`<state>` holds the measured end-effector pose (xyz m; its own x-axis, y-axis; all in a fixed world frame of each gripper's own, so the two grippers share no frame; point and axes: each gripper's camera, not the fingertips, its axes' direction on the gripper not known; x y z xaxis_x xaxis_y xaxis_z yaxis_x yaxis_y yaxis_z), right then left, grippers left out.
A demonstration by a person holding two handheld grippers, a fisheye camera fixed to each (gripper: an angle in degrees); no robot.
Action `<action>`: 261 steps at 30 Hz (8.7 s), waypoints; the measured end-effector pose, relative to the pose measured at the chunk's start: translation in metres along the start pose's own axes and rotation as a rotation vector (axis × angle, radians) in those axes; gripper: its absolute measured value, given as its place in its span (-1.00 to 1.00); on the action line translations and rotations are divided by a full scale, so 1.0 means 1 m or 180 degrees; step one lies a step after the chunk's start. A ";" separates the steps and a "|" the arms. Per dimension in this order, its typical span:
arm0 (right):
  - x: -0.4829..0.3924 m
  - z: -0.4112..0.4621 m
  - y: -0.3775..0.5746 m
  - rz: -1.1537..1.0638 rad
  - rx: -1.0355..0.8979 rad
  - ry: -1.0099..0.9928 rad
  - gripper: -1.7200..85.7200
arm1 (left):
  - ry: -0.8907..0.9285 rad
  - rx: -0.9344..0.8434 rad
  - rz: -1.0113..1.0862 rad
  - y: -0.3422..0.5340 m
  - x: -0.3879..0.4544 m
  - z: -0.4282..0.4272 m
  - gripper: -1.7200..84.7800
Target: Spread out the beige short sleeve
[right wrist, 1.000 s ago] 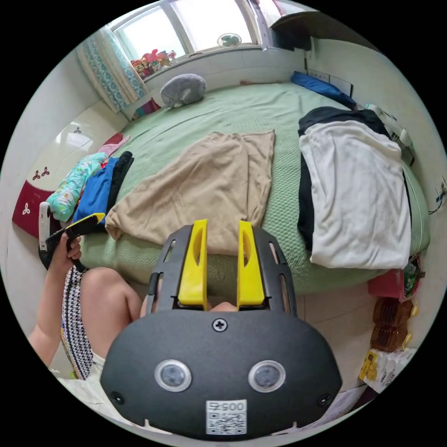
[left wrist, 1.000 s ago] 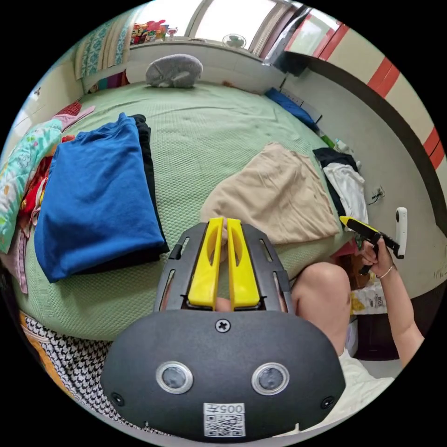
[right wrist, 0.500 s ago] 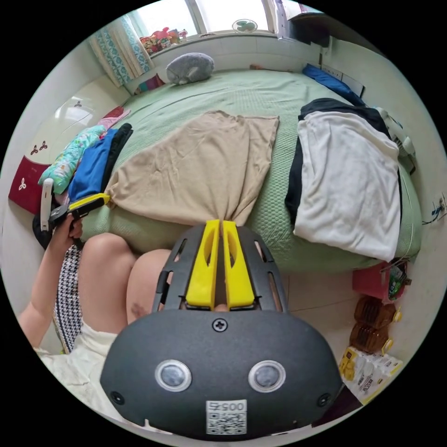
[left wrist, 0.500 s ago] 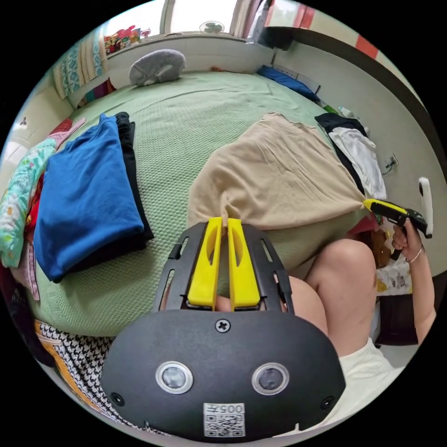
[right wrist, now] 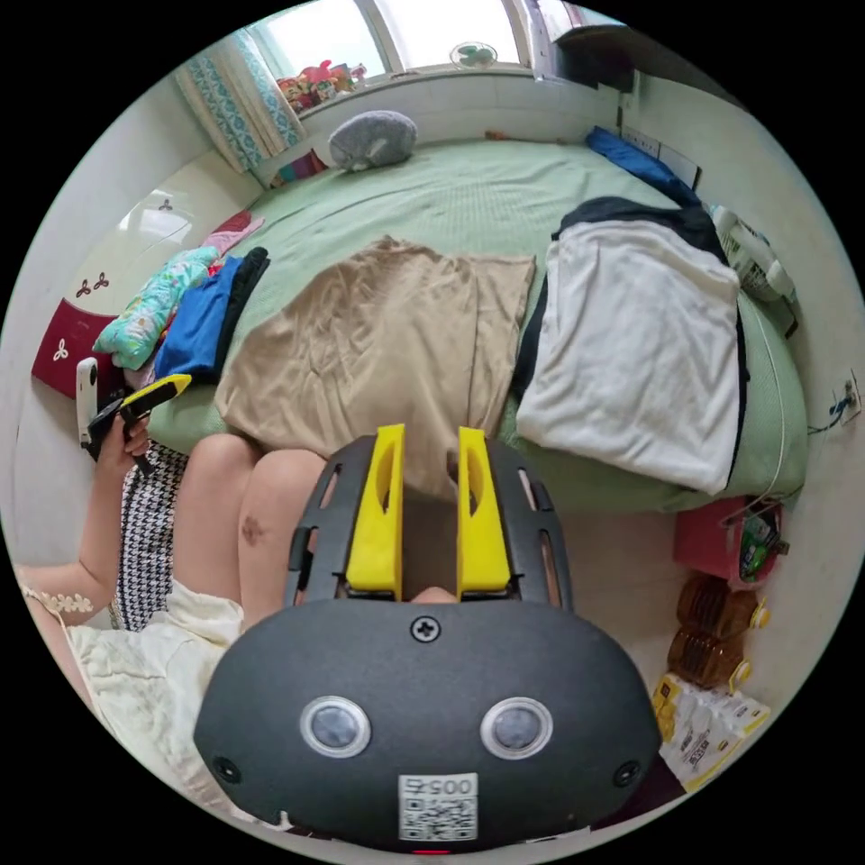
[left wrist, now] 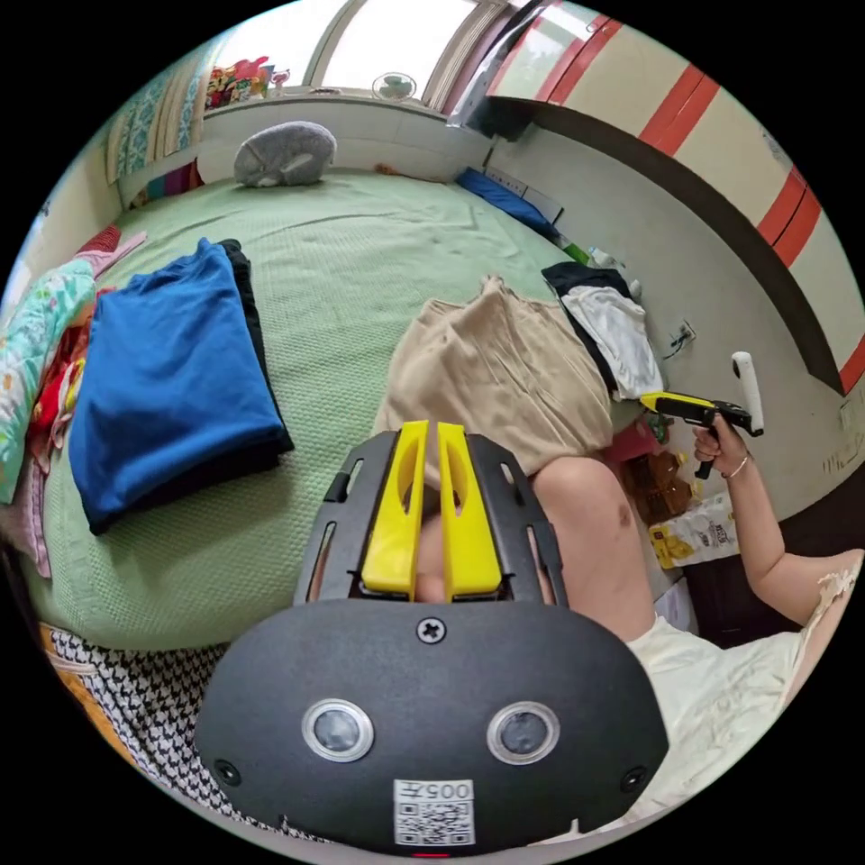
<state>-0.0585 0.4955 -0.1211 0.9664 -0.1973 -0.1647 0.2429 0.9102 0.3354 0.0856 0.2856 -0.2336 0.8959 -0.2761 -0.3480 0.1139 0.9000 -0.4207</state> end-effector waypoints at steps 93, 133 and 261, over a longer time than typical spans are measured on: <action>-0.166 -0.063 0.081 -0.0806 -0.0299 -0.0280 -0.99 | 0.0039 -0.0402 -0.0509 0.196 -0.029 -0.267 -0.96; -0.336 0.229 -0.083 -0.2137 -0.0707 0.0161 -0.56 | 0.0701 -0.1370 -0.0877 0.177 -0.112 -0.116 -0.68; -0.211 0.197 -0.256 -0.0970 -0.1050 0.0156 -0.68 | 0.0159 -0.1245 -0.0842 0.097 -0.132 -0.217 -0.96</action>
<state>-0.3080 0.2321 0.0101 0.8478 -0.4641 -0.2564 0.4686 0.8822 -0.0474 -0.1147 0.3362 -0.4106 0.8351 -0.5033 -0.2221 0.1566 0.6046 -0.7810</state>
